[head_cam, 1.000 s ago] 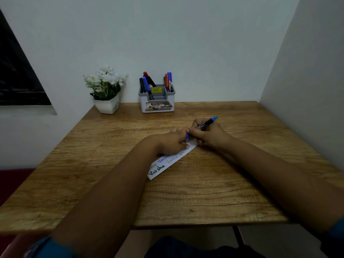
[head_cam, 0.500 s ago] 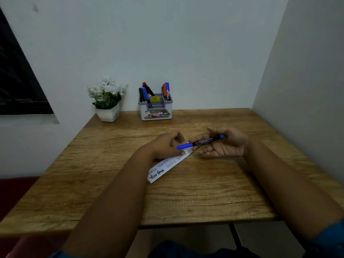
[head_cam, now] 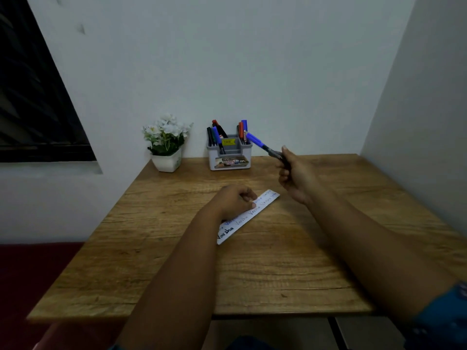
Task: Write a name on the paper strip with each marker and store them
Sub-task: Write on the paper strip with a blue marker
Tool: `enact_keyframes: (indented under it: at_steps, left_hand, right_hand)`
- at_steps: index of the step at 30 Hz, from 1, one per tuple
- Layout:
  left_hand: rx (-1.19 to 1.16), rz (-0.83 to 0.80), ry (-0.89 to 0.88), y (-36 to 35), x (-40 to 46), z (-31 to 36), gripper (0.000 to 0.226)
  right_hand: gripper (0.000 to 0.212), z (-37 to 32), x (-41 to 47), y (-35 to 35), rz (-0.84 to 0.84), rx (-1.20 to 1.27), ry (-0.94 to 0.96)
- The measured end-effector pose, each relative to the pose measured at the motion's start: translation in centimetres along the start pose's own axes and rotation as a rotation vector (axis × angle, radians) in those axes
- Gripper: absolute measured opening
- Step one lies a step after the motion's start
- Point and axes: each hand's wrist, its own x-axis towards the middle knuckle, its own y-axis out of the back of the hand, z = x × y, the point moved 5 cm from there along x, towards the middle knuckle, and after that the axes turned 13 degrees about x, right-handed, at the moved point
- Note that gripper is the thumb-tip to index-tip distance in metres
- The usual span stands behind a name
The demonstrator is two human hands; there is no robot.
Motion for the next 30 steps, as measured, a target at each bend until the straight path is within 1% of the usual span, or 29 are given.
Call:
enact_keyframes:
  at_steps: [3, 4, 6, 10, 11, 12, 14, 15, 16, 19, 20, 21, 22, 25, 27, 29, 30]
  left_hand:
    - [-0.017, 0.028, -0.001, -0.1, 0.4, -0.6, 0.024]
    - [-0.017, 0.03, -0.004, 0.0, 0.5, -0.7, 0.023]
    - [-0.008, 0.027, -0.018, 0.1, 0.7, -0.8, 0.023]
    - [-0.028, -0.021, -0.031, 0.2, 1.2, -0.9, 0.03]
    - [-0.035, -0.039, -0.025, 0.2, 1.4, -1.0, 0.031]
    - [-0.038, -0.058, -0.019, 0.2, 1.5, -1.2, 0.032]
    - [-0.038, -0.091, -0.016, 0.1, 1.7, -1.1, 0.033]
    - [-0.037, -0.102, -0.018, 0.2, 1.8, -1.1, 0.034]
    - [-0.04, -0.113, -0.018, 0.1, 1.9, -1.1, 0.034]
    - [-0.047, -0.142, -0.013, 0.2, 2.2, -1.3, 0.034]
    - [-0.05, -0.15, -0.015, 0.1, 2.3, -1.4, 0.035]
    - [-0.061, -0.158, -0.013, 0.1, 2.4, -1.5, 0.035]
    - [-0.071, -0.165, -0.011, 0.1, 2.4, -1.6, 0.036]
    - [-0.082, -0.174, -0.008, 0.0, 2.7, -1.7, 0.037]
    - [-0.088, -0.175, -0.011, 0.0, 2.8, -1.8, 0.037]
    - [-0.103, -0.181, -0.015, -0.1, 2.8, -1.8, 0.037]
    - [-0.112, -0.183, -0.016, -0.1, 2.8, -1.8, 0.037]
  right_hand:
    - [0.016, 1.1, 1.9, -1.7, 0.195, 0.102, 0.052]
    - [0.018, 1.6, 2.6, -2.4, 0.222, 0.124, 0.041]
    - [0.02, 2.2, 3.6, -4.3, 0.194, 0.082, 0.039]
    - [0.022, 3.4, 5.1, -8.3, -0.059, -0.163, 0.1]
    - [0.02, 3.6, 5.7, -8.7, -0.083, -0.265, 0.135]
    - [0.017, 3.4, 6.3, -9.0, -0.084, -0.425, 0.215]
    - [0.021, 1.8, 6.9, -9.6, -0.084, -0.817, 0.464]
    - [0.028, 1.0, 7.2, -10.1, -0.109, -0.941, 0.571]
    - [0.041, 0.4, 7.6, -10.7, -0.139, -1.009, 0.636]
    - [0.095, -0.2, 9.2, -12.1, -0.225, -1.057, 0.708]
    - [0.109, 0.0, 9.5, -12.7, -0.265, -1.089, 0.727]
    - [0.117, 0.3, 9.8, -13.2, -0.305, -1.147, 0.739]
    - [0.121, 0.9, 10.2, -13.5, -0.336, -1.23, 0.741]
    - [0.117, 2.1, 10.3, -14.2, -0.368, -1.484, 0.682]
    - [0.11, 2.8, 10.5, -14.4, -0.358, -1.549, 0.654]
    - [0.1, 3.5, 10.9, -14.4, -0.352, -1.631, 0.658]
    - [0.093, 3.8, 11.1, -14.4, -0.34, -1.695, 0.698]
